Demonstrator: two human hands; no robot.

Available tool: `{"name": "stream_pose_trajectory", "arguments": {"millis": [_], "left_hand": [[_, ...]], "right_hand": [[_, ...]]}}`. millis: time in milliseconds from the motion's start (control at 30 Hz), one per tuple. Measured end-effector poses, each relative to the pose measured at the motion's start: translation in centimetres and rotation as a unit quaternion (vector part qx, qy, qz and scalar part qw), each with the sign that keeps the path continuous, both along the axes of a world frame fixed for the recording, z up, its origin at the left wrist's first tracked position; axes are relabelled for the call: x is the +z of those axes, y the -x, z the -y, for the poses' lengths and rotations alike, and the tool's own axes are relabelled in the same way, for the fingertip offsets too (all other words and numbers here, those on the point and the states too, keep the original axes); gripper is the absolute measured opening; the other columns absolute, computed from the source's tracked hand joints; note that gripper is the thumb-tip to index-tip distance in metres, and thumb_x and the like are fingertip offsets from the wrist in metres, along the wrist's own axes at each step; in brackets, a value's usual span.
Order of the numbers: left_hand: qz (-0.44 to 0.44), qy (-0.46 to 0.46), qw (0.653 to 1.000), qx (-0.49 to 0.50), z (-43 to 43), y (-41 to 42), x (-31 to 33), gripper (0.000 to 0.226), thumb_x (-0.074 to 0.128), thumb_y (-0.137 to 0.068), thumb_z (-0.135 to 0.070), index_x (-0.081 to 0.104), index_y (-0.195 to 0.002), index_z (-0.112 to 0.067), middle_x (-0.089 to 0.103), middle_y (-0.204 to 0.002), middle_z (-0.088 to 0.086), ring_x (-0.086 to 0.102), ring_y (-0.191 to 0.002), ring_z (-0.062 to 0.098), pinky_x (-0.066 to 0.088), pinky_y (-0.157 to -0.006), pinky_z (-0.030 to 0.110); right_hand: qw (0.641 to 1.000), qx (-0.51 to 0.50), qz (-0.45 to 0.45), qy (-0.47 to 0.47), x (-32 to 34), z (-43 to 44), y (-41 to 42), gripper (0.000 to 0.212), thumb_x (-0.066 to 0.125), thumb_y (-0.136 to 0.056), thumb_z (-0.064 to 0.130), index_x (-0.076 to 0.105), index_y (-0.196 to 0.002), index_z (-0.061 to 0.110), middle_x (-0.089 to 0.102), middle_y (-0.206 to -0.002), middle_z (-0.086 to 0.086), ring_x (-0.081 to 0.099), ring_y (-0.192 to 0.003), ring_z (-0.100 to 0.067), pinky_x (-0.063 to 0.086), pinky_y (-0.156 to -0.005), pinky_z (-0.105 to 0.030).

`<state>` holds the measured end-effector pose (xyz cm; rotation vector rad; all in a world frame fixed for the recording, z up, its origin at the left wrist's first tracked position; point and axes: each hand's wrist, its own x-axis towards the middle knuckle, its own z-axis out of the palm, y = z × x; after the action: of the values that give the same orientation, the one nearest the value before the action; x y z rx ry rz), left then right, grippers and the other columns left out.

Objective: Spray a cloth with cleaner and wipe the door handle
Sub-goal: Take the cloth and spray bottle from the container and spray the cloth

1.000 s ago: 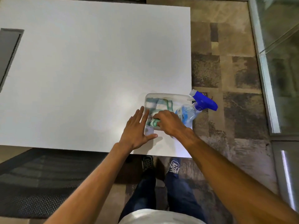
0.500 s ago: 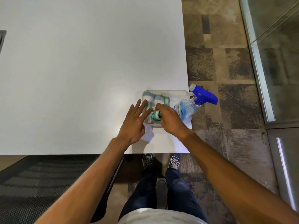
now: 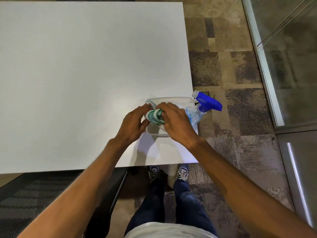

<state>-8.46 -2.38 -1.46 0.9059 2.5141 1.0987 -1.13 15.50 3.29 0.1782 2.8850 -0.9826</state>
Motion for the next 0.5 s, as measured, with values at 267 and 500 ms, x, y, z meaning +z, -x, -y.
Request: {"name": "stream_pose_trajectory", "arguments": {"millis": [267,500], "left_hand": [[0.02,-0.059,0.996,0.07,0.8,0.0,2.3,0.027,0.073,-0.097,-0.018,0.072,-0.124,-0.014,0.073,-0.123,-0.009,0.067,-0.109,-0.003,0.048,-0.084,0.011],[0.0,-0.089,0.988,0.125,1.5,-0.6,3.2,0.037,0.067,-0.098,-0.025,0.068,-0.133,-0.014,0.07,-0.134,-0.004,0.064,-0.128,0.015,0.053,-0.097,0.023]], "right_hand": [[0.969,-0.079,-0.232,0.002,2.8,1.1,-4.5,0.033,0.058,-0.099,0.003,0.066,-0.13,-0.001,0.064,-0.137,-0.016,0.057,-0.133,-0.029,0.04,-0.114,-0.038],[0.891,-0.37,-0.178,0.193,2.5,-0.5,-12.0,0.015,0.068,-0.093,0.011,0.069,-0.102,0.024,0.071,-0.094,0.004,0.064,-0.084,-0.004,0.056,-0.071,-0.039]]}}
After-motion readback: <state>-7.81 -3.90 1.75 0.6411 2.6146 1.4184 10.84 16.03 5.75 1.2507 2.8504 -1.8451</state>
